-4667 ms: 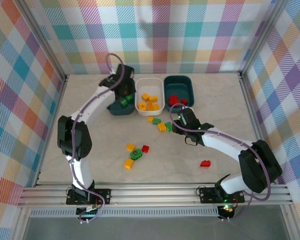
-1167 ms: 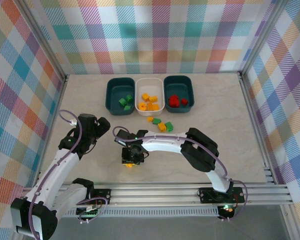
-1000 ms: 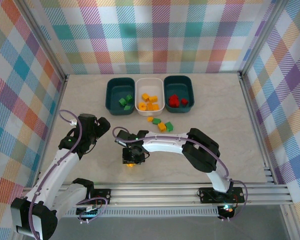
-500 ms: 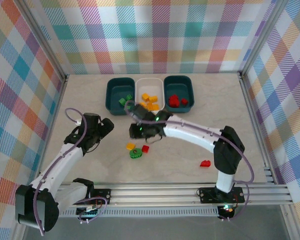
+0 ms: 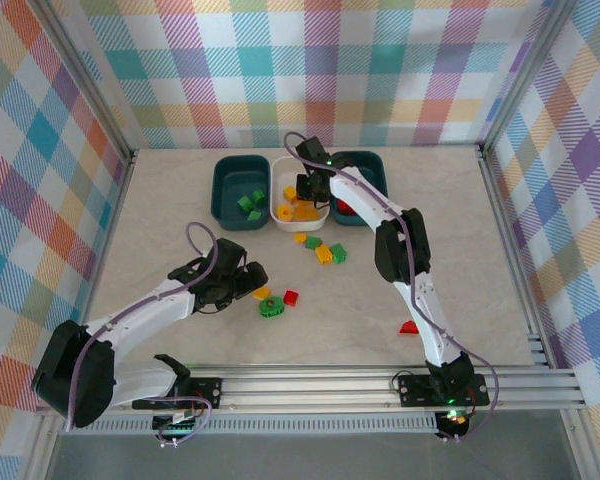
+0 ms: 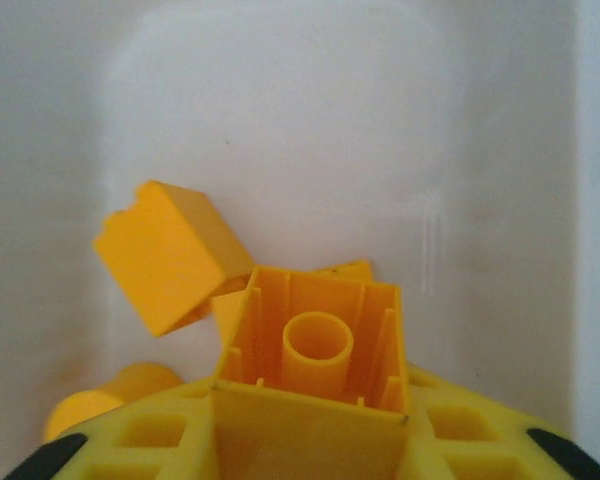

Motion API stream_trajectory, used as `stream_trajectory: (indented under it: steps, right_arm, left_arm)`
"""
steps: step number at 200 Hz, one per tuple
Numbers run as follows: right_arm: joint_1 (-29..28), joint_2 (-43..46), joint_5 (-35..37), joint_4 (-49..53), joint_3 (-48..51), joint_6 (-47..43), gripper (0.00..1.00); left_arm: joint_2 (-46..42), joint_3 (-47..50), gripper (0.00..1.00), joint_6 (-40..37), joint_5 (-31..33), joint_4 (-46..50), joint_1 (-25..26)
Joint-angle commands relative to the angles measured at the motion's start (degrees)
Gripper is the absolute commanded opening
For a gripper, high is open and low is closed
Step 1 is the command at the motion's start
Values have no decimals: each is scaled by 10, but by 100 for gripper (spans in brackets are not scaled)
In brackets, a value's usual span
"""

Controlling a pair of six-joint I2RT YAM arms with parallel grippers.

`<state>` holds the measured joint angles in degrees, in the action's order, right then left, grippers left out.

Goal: Sort the legos into containers by color

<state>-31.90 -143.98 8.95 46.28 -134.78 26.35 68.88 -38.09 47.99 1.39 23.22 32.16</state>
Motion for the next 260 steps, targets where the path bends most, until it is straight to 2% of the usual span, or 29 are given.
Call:
stream_trajectory:
  steps: [1, 18, 49, 75, 109, 162, 203, 233, 260]
  right_arm:
    - [-5, 14, -11, 47, -42, -32, 50]
    - [-6, 43, -19, 37, -24, -35, 58]
    - [-9, 151, -36, -33, 94, -34, 62]
    - [-11, 251, -46, -101, 235, -29, 64]
    - [-10, 354, -33, -151, 385, -30, 64]
    - [0, 457, -6, -170, 507, -28, 65]
    - [3, 514, 4, -174, 564, -20, 65]
    - [8, 550, 13, -185, 622, -7, 65]
    - [15, 573, 11, -199, 678, 2, 65]
  left_arm:
    - [2, -21, 88, -39, 23, 43, 30]
    - [24, -25, 86, -65, 38, 52, 66]
    - [81, -31, 87, -92, 91, 43, 137]
    - [100, -19, 87, -92, 62, -28, 153]
    - [105, -22, 86, -91, 45, -67, 184]
    - [173, -39, 83, -62, 27, -114, 252]
    - [200, -89, 83, -51, 63, -85, 303]
    - [202, -124, 84, -62, 125, -12, 305]
    - [239, -178, 84, -71, 181, 75, 305]
